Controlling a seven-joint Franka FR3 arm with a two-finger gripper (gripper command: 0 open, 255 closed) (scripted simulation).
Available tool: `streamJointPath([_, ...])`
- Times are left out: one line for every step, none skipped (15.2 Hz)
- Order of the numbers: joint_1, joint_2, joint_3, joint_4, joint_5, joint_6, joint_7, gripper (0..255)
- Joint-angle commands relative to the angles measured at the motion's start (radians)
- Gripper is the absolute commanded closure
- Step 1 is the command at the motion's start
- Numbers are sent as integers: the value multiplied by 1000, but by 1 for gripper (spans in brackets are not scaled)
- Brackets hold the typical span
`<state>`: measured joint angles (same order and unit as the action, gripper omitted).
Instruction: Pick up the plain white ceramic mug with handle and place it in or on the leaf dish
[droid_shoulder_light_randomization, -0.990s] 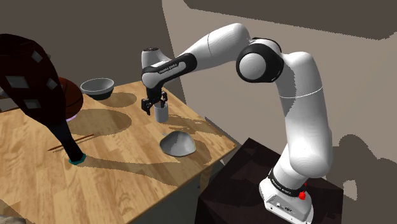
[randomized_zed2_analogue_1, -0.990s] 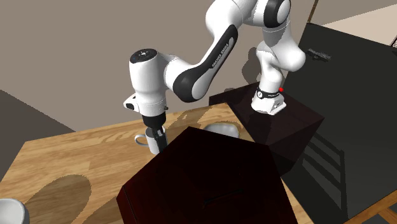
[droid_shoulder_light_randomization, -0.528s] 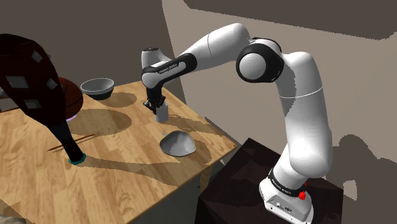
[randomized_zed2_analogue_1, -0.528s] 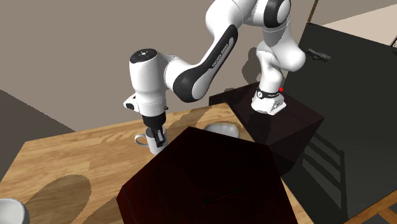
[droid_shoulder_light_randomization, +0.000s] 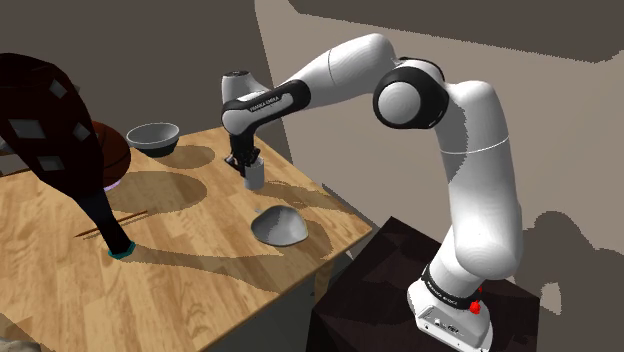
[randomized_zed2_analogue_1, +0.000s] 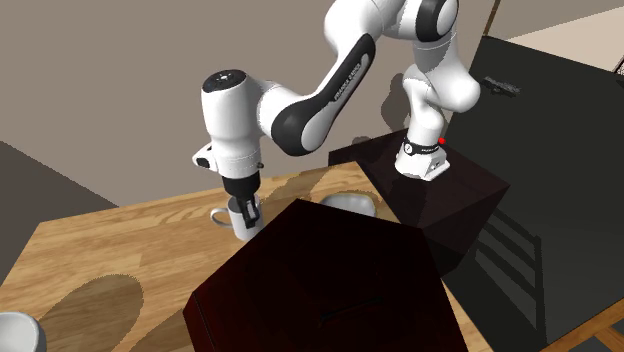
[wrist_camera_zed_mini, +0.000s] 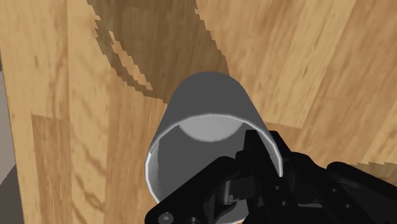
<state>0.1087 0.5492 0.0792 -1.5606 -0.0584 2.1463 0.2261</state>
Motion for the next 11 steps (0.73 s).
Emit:
streamJointPath([-1, -10, 1, 9, 1, -19, -1, 255])
streamJointPath([-1, -16, 1, 14, 2, -30, -2, 255])
streamJointPath([-1, -21, 1, 20, 2, -41, -2, 255])
streamJointPath([-1, -26, 2, 26, 3, -52, -2, 255])
streamJointPath([-1, -31, 2, 32, 3, -63, -3, 255])
streamJointPath([-1, -36, 2, 38, 4, -74, -3, 255])
streamJointPath([-1, -40, 2, 45, 5, -85, -4, 255])
streamJointPath([-1, -45, 3, 51, 5, -96, -4, 255])
streamJointPath([-1, -49, 3, 58, 6, -107, -5, 255])
streamJointPath([-1, -53, 3, 66, 6, -119, -5, 255])
streamJointPath([-1, -56, 3, 74, 6, -130, -5, 255])
